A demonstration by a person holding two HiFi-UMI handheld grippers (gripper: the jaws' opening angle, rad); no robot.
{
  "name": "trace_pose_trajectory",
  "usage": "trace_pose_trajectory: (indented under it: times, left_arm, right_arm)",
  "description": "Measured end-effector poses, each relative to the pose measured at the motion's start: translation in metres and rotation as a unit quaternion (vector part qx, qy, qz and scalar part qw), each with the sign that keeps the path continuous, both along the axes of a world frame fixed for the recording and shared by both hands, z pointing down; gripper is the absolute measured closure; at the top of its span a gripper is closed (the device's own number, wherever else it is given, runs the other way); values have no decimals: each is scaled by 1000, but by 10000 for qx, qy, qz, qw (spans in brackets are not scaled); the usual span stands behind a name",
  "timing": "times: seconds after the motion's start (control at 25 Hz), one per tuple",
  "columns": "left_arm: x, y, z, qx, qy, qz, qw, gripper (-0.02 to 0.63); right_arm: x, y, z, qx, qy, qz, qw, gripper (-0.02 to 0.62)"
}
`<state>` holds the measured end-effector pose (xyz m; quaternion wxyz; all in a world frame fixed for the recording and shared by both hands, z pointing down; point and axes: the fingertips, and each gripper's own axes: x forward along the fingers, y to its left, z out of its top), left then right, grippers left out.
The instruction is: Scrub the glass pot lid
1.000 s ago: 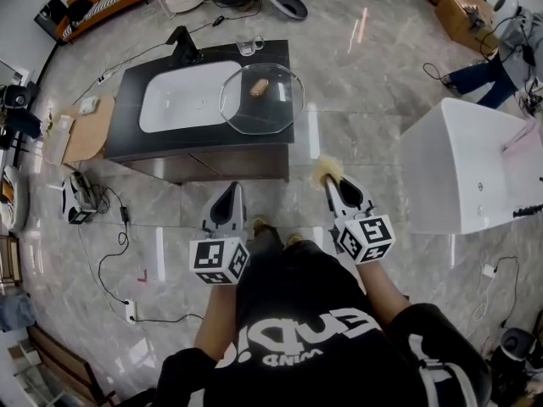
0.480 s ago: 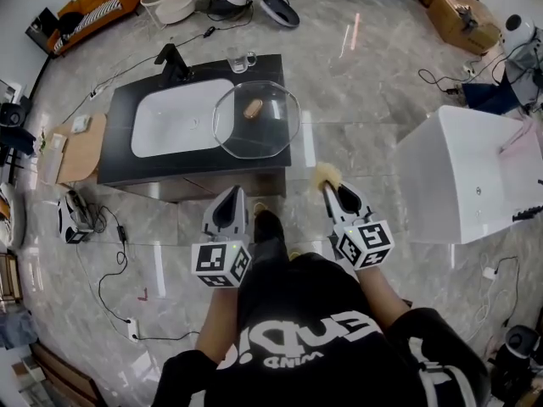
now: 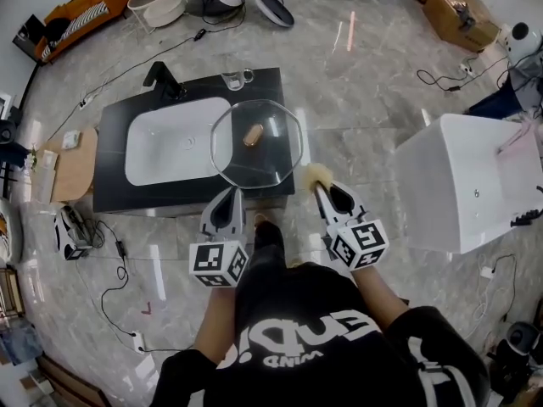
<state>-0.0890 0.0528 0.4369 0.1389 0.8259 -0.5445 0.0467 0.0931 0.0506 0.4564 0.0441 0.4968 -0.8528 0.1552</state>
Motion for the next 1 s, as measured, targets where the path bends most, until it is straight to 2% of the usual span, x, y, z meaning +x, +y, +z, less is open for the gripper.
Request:
trace_pose_trajectory:
  times: [0.6, 1.0]
  left_arm:
    - [-30, -109, 4, -207, 51, 497, 9985, 594]
    - [-35, -156, 3, -311, 170, 980, 9946, 592]
  right_arm:
    - [-44, -103, -8, -95, 135, 186, 9997, 546]
    - [-53, -136, -13, -132, 164, 486, 9986, 546]
